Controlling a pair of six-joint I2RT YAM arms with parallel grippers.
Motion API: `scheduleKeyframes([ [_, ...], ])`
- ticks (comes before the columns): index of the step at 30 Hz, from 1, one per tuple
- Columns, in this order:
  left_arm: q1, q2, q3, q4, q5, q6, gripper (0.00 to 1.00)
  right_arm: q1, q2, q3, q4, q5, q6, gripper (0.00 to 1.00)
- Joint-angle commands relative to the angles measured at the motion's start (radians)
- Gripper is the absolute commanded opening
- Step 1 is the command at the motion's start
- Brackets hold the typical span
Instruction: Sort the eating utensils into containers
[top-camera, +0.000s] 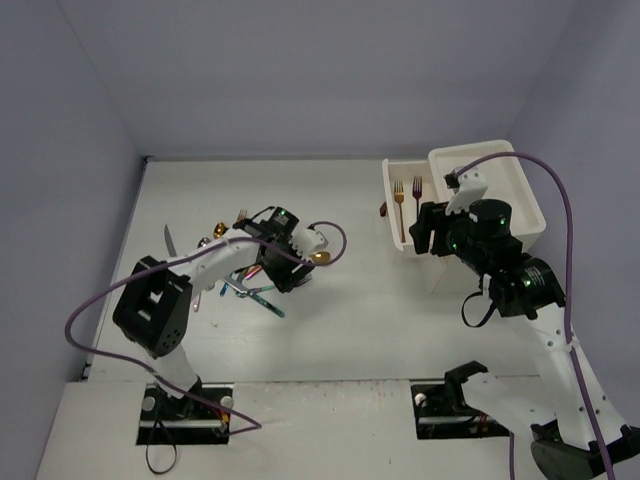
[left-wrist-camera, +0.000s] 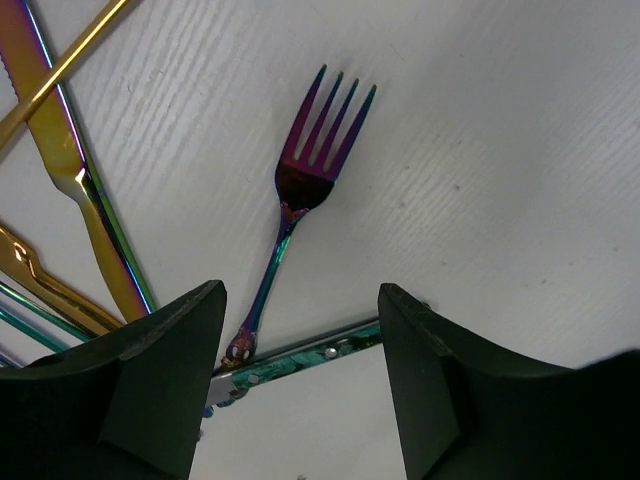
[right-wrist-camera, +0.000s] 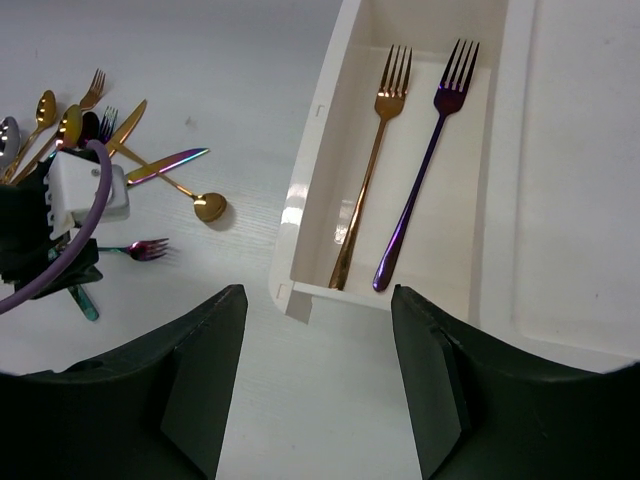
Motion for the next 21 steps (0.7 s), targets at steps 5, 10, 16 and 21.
scheduleKeyframes([
  [5, 0.002, 0.131, 0.096, -0.058, -0.034, 0.084, 0.53, 0.004, -0.036, -0.016, 0.055, -0.026, 0.0, 0.58],
  [10, 0.003, 0.167, 0.097, -0.085, -0.061, 0.085, 0.46, 0.004, -0.049, -0.023, 0.055, -0.02, -0.005, 0.58],
  [16, 0.002, 0.202, 0.093, -0.096, -0.083, 0.096, 0.33, 0.004, -0.049, -0.026, 0.055, -0.02, -0.004, 0.58],
  [21, 0.002, 0.268, 0.122, -0.118, -0.07, 0.107, 0.11, 0.003, -0.057, -0.03, 0.054, -0.019, -0.004, 0.58],
])
